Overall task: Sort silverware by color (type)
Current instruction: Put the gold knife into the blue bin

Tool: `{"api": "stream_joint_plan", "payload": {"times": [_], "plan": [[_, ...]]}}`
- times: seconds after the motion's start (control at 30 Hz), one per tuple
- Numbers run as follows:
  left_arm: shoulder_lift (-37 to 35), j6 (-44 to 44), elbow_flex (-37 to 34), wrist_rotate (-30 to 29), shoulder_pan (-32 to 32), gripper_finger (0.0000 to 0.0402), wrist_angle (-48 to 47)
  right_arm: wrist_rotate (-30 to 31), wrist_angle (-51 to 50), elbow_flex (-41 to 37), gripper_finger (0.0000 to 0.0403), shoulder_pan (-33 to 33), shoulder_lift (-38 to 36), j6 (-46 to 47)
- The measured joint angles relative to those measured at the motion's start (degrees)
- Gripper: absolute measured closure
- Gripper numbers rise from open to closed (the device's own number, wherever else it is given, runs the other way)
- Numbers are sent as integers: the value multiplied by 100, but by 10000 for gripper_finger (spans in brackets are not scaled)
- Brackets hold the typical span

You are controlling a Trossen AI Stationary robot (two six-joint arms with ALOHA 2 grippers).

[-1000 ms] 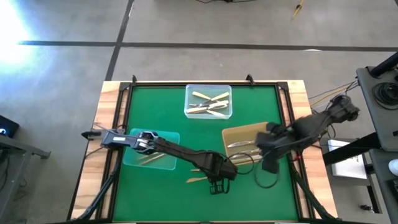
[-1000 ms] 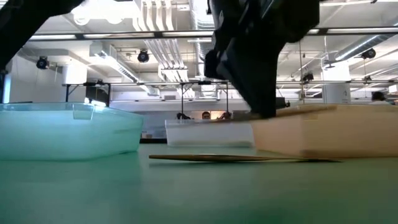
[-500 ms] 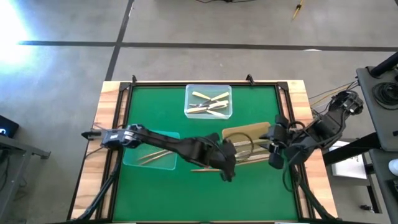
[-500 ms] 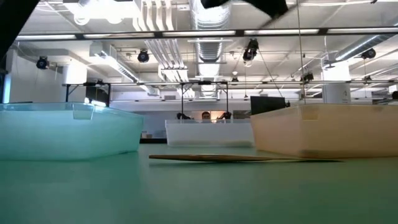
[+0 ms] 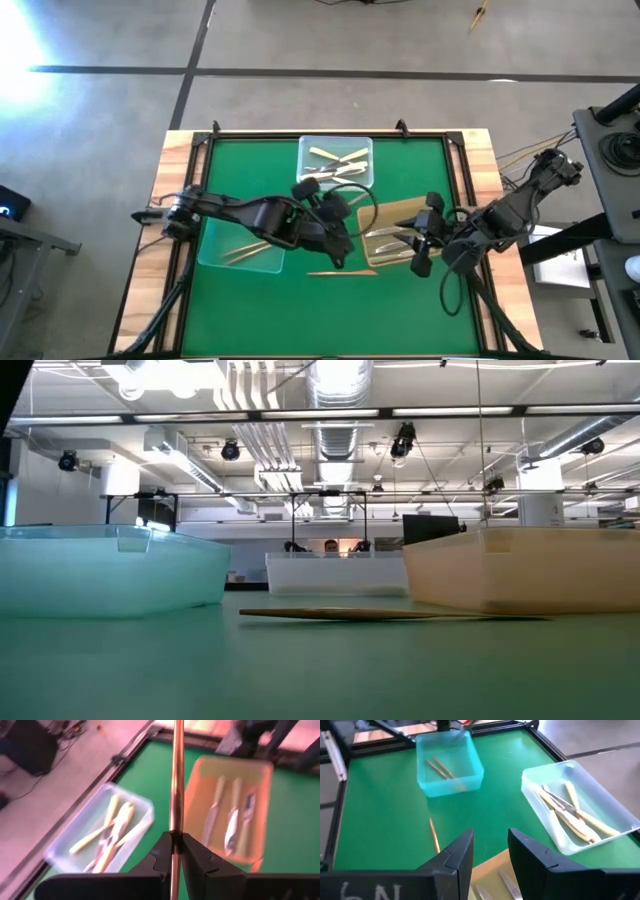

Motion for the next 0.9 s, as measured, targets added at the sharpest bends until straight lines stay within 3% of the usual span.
{"api": "stream_joint_plan", "payload": {"times": [0.33,0.53,0.63,0.73,0.83,0.9], "plan": [[-960,-103,-246,-184,-44,394,-1279,-74,1772,-867,291,-911,0,-525],[-2233,-430,-1818,-466,-115,394,-905,-1025,3216,-1423,291,-1785,2,-1033],[-3134,-529,-3195,-477,-135,394,41,-1359,3718,-1615,291,-2159,4,-1129],[-4092,-75,-4696,-210,-127,394,1796,-1601,3964,-1660,291,-2463,53,-1129],[-4996,745,-6052,479,-33,394,3987,-1781,4182,-1654,291,-2662,136,-1134],[-5466,1018,-6803,1025,50,394,4908,-1843,4264,-1603,291,-2750,226,-1138]]}}
